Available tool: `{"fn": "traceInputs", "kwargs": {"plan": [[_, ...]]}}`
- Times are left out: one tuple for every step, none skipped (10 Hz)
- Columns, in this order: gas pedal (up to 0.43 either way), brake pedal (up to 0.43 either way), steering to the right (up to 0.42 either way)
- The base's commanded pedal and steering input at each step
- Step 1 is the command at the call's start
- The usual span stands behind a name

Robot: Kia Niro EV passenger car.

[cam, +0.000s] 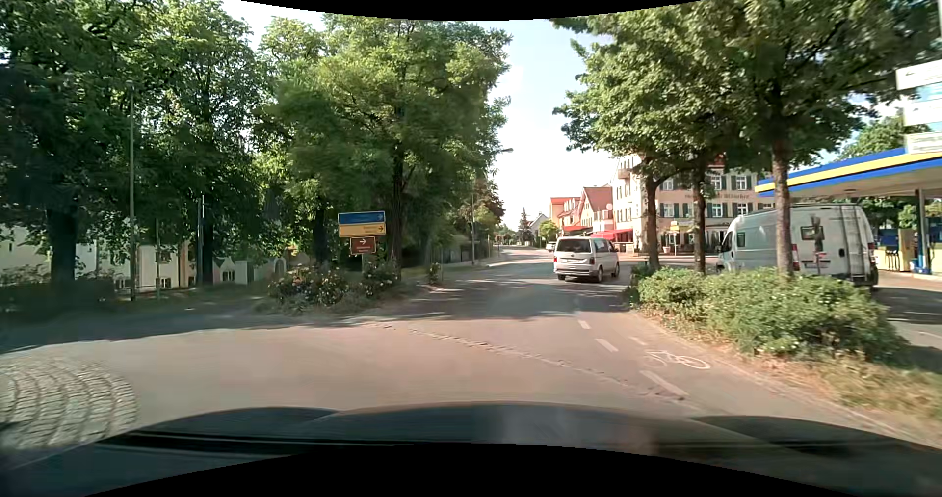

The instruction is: Follow the waypoints while adhering to traffic rules and regulations

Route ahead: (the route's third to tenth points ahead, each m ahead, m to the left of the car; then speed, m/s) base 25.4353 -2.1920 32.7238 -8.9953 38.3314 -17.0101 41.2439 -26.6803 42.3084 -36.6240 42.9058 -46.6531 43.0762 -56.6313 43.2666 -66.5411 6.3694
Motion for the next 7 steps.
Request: {"fn": "traceInputs", "kwargs": {"plan": [[0.11, 0.006, -0.029], [0.11, 0.006, -0.016], [0.11, 0.006, 0.0], [0.11, 0.006, 0.01], [0.11, 0.006, 0.016], [0.11, 0.006, 0.025], [0.11, 0.006, 0.037]]}}
